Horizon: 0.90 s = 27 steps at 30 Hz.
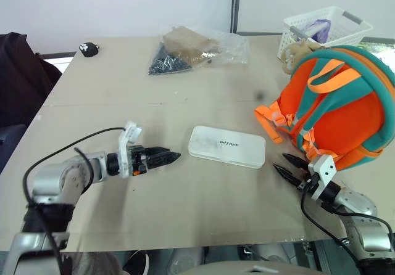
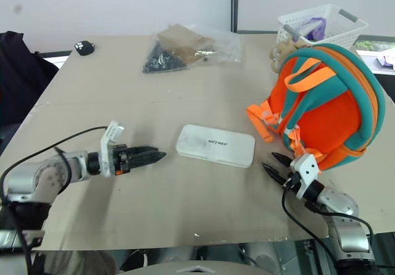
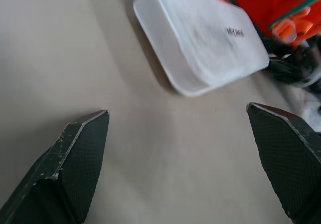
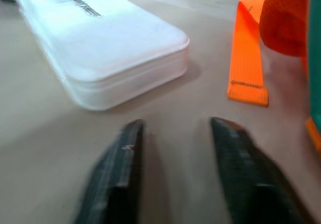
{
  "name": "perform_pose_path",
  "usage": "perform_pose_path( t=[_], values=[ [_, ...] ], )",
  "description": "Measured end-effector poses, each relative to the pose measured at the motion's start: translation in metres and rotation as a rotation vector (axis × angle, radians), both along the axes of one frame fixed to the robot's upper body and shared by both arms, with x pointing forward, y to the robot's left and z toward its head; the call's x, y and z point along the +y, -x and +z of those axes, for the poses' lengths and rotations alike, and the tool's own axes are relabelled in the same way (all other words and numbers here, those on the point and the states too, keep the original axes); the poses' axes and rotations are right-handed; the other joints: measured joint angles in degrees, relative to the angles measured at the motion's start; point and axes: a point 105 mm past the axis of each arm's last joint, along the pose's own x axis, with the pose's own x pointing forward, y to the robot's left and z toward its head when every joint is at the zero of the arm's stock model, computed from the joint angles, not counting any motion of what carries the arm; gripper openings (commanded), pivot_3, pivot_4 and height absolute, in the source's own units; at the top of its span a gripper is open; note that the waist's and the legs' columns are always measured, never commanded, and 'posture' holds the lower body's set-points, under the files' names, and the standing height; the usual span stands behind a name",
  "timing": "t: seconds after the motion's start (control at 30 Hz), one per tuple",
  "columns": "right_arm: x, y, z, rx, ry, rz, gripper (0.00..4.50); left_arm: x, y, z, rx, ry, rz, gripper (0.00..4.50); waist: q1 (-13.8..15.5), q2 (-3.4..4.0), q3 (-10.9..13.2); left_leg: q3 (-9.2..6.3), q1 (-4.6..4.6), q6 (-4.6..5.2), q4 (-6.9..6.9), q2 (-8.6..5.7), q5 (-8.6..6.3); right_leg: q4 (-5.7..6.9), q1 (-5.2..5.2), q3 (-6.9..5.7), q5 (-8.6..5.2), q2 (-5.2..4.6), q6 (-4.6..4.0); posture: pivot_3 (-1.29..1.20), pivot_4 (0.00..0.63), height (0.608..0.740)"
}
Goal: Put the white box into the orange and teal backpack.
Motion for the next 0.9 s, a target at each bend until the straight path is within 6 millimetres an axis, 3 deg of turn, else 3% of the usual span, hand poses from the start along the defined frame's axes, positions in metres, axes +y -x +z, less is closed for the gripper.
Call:
perform_pose_path(
  t=[0.03, 0.13, 0.27, 0.53, 0.9],
  values=[
    [0.001, -0.004, 0.001, -0.020, 0.024, -0.008, 0.07, -0.007, -0.006, 0.006, 0.035, 0.023, -0.012, 4.50, -0.1, -0.10, 0.0, -0.01, -0.01, -0.05, 0.02, -0.16, 0.03, -0.01, -0.01, 0.03, 0.01, -0.02, 0.02, 0.00, 0.150, 0.725],
    [0.002, -0.007, 0.003, -0.060, 0.073, -0.019, 0.07, -0.021, -0.012, 0.011, 0.149, 0.050, -0.050, 4.50, -0.9, -0.10, 0.0, -0.02, 0.01, -0.06, -0.03, -0.20, 0.03, -0.02, -0.04, 0.16, 0.00, -0.09, 0.05, 0.00, 0.150, 0.725],
    [0.006, -0.009, 0.004, -0.091, 0.125, -0.014, 0.07, -0.035, -0.009, -0.001, 0.276, -0.040, -0.108, 4.50, -1.1, -0.14, 0.0, -0.06, 0.00, -0.07, -0.05, -0.20, 0.03, -0.04, -0.06, 0.32, -0.01, -0.16, 0.07, 0.00, 0.150, 0.725],
    [0.019, -0.013, 0.005, -0.116, 0.149, -0.011, 0.07, -0.047, -0.002, -0.005, 0.316, -0.182, -0.228, 4.50, -0.9, -0.08, 0.0, -0.08, 0.08, -0.14, -0.06, -0.20, 0.07, 0.06, -0.05, 0.42, -0.02, -0.13, 0.05, 0.00, 0.150, 0.725],
    [0.035, -0.017, 0.010, -0.141, 0.139, 0.026, 0.07, -0.065, -0.006, -0.012, 0.339, -0.100, -0.229, 4.50, -0.1, 0.24, -0.2, -0.11, 0.07, -0.08, 0.01, -0.40, 0.07, 0.06, 0.03, 0.40, -0.03, -0.29, 0.07, 0.00, 0.150, 0.725]
  ],
)
